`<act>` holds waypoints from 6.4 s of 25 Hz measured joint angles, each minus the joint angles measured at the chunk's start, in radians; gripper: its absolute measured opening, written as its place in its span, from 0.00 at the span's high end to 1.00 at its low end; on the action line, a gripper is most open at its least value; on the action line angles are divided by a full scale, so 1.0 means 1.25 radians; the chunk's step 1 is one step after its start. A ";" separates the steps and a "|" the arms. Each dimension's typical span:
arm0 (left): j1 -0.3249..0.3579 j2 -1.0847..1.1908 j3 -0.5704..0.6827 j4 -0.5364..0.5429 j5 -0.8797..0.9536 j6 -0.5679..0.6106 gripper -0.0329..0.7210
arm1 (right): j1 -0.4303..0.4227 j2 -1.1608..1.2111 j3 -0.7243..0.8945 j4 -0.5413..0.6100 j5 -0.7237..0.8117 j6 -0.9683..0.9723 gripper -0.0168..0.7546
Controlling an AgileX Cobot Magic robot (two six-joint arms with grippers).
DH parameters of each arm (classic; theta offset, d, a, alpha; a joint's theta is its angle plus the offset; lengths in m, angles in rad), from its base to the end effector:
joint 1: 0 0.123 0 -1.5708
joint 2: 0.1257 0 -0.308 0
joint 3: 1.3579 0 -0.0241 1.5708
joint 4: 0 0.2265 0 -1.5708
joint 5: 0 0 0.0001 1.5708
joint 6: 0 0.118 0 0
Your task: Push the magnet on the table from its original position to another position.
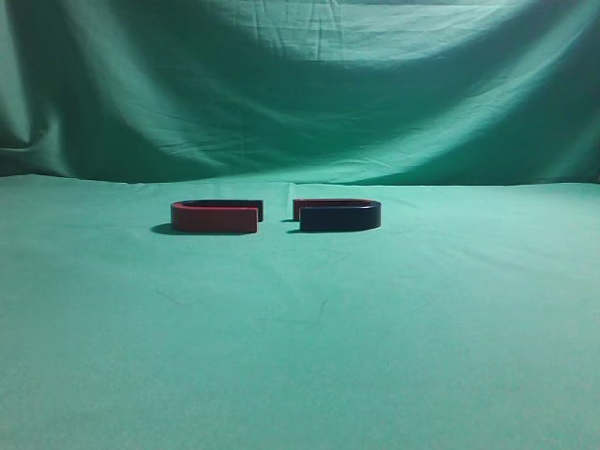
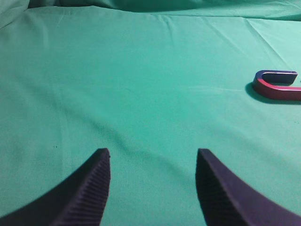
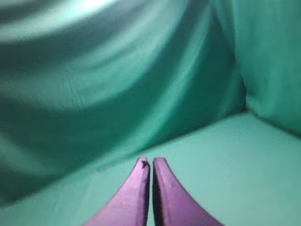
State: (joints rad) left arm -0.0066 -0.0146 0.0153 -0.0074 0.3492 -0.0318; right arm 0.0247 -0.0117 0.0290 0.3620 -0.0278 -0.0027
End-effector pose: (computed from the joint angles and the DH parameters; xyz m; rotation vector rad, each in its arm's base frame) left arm 0.0314 -0.0005 0.1700 -0.0277 1.8334 -0.0342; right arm 0.0357 -0.0002 0.2091 0.2546 1.4602 0.3041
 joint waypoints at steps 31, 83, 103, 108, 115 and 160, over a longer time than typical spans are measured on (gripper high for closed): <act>0.000 0.000 0.000 0.000 0.000 0.000 0.46 | 0.139 0.828 -0.670 -0.149 0.730 -0.113 0.98; 0.000 0.000 0.000 0.000 0.000 0.000 0.46 | 0.328 1.761 -1.376 -0.138 0.739 -0.044 0.98; 0.000 0.000 0.000 0.000 0.000 0.000 0.46 | 0.332 1.388 -1.405 -0.201 0.969 0.014 0.98; 0.000 0.000 0.000 0.000 0.000 0.000 0.46 | 0.332 1.201 -1.289 -0.201 0.966 0.020 0.98; 0.000 0.000 0.000 0.000 0.000 0.000 0.46 | 0.332 0.927 -1.070 -0.201 0.888 0.005 0.98; 0.000 0.000 0.000 0.000 0.000 0.000 0.46 | 0.053 0.003 -0.002 -0.318 0.336 0.023 0.98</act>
State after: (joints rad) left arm -0.0066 -0.0146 0.0153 -0.0074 0.3492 -0.0318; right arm 0.0912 -0.0074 0.0264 -0.0359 0.3924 0.0264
